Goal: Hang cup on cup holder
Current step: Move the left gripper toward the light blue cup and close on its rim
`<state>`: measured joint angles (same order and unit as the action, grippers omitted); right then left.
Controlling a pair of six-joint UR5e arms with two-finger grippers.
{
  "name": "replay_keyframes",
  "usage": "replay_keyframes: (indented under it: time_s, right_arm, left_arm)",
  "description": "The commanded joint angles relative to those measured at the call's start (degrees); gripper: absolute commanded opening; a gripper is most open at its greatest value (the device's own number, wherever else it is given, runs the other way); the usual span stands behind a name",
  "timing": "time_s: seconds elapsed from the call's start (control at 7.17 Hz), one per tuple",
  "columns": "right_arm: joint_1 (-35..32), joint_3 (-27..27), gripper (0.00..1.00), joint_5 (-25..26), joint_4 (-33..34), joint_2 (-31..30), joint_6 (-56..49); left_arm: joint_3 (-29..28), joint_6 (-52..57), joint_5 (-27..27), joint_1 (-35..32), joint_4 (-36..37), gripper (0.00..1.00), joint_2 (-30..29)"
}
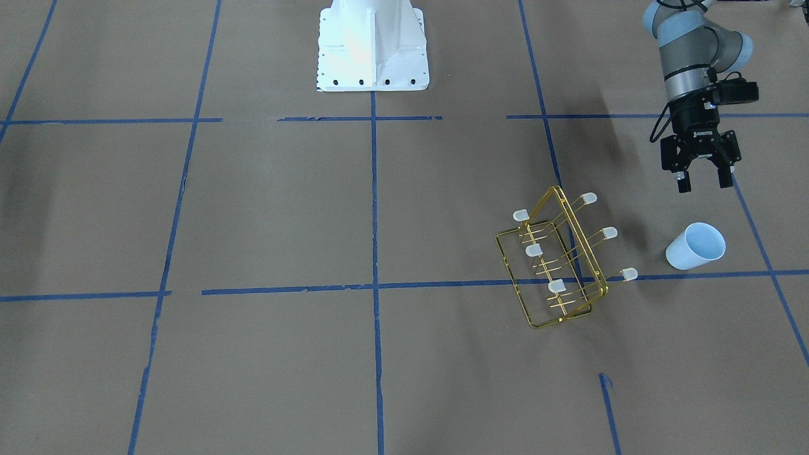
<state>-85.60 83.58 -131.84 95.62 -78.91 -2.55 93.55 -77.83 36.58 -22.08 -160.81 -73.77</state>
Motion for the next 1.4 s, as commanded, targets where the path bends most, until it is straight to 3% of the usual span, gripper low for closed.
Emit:
replay_keyframes:
  time_s: [0.0, 0.42, 0.84, 1.26]
  right_arm:
    - [0.00, 0.00, 1.00, 0.00, 0.00, -0.01, 0.00]
    - [0.00, 0.00, 1.00, 0.00, 0.00, -0.01, 0.00]
    - [0.00, 0.00, 1.00, 0.00, 0.00, -0.01, 0.00]
    - [0.00, 0.00, 1.00, 0.00, 0.00, -0.01, 0.00]
  left_arm:
    - [-3.11, 0.40, -2.21, 4.39, 2.25, 1.00, -2.69]
    - [-5.83, -0.04, -1.60, 3.11, 2.16, 1.00, -3.40]
    - [-10.39, -0.30, 2.52, -2.60, 2.43, 1.00, -9.62]
    - [-15.04, -0.39, 2.71, -6.55, 2.69, 1.00, -12.44]
